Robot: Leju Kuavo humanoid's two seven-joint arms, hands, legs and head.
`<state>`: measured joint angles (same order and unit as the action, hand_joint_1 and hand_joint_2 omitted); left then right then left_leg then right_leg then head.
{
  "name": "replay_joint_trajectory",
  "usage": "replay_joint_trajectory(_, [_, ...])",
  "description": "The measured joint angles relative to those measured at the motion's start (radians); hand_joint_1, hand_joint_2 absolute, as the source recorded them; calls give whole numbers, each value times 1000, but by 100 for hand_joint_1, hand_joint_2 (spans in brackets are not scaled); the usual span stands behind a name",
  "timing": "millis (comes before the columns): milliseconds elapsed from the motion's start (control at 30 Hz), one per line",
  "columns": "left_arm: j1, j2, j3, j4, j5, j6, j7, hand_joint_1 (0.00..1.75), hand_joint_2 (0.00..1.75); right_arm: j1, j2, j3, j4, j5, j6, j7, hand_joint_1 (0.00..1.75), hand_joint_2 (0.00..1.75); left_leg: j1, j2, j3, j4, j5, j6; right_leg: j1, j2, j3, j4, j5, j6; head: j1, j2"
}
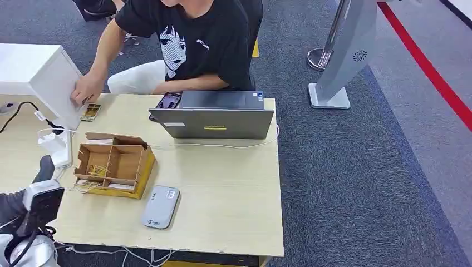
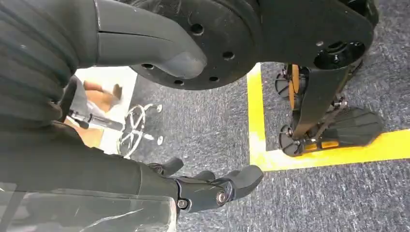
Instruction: Pass the card to the sensor for recognition and then transmit it.
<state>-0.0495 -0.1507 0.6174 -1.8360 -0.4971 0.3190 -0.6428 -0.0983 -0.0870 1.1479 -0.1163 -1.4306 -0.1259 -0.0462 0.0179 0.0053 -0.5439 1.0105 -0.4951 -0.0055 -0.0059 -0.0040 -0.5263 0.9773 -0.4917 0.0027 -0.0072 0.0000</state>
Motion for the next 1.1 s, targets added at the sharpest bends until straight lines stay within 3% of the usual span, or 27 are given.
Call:
replay_joint_trajectory(167, [-37,-33,242,99,390,-399,79,0,175,0,0,7,0,-35,-5,1,0,175,0,1,0,0,0,0,0,1,0,0,0,0,0,0])
replay_joint_trajectory(233, [-49,-21,352,201,478,-497,95,0,175,0,0,15,0,-39,-5,2,0,175,0,1,1,-1,0,0,0,2,-1,0,0,0,0,0])
replay_joint_trajectory(333, [-55,8,474,337,512,-565,79,0,175,0,0,29,1,-46,-4,3,0,175,1,2,0,-1,0,0,0,3,-2,0,0,0,-1,0])
replay_joint_trajectory(500, [-71,39,594,492,556,-570,95,0,175,-5,0,48,2,-42,3,3,0,175,0,1,-2,-1,0,0,0,1,-2,0,0,0,0,0])
replay_joint_trajectory(567, [-82,104,651,662,604,-553,52,2,175,-7,0,64,1,-34,6,1,0,175,0,3,-1,-1,0,0,0,3,-2,0,0,0,0,0])
replay_joint_trajectory(600, [-81,136,672,754,613,-539,17,159,175,-6,0,73,1,-33,10,0,16,175,0,4,0,-1,0,-1,0,4,-2,0,0,0,-1,0])
replay_joint_trajectory(633, [-80,164,690,843,615,-520,-15,171,175,-6,0,81,2,-32,15,0,37,175,0,3,0,-1,0,-1,0,3,-2,0,0,0,-1,0])
replay_joint_trajectory(800, [-73,259,739,1183,622,-432,-37,171,175,-12,-3,115,6,-28,21,-5,37,175,0,0,-2,-1,0,-1,0,0,-2,0,-1,0,-1,0])
replay_joint_trajectory(833, [-73,268,742,1223,622,-426,-37,175,175,-12,-3,119,6,-28,21,-5,154,175,0,0,-2,0,0,-1,0,0,-2,0,-1,0,-1,0])
replay_joint_trajectory(867, [-73,277,746,1257,622,-425,-38,175,175,-13,-3,124,7,-28,21,-5,175,175,0,0,-2,0,0,-1,0,0,-2,0,-1,0,-1,0])
replay_joint_trajectory(967, [-74,300,753,1337,623,-408,-29,175,175,-13,-3,131,9,-27,22,-5,175,175,0,0,-2,0,0,0,0,1,-2,0,0,0,-1,0])
replay_joint_trajectory(1100, [-74,309,757,1413,624,-330,26,175,175,-14,-4,144,10,-26,32,-5,173,175,0,0,-2,1,0,0,0,1,-2,0,0,0,-2,0])
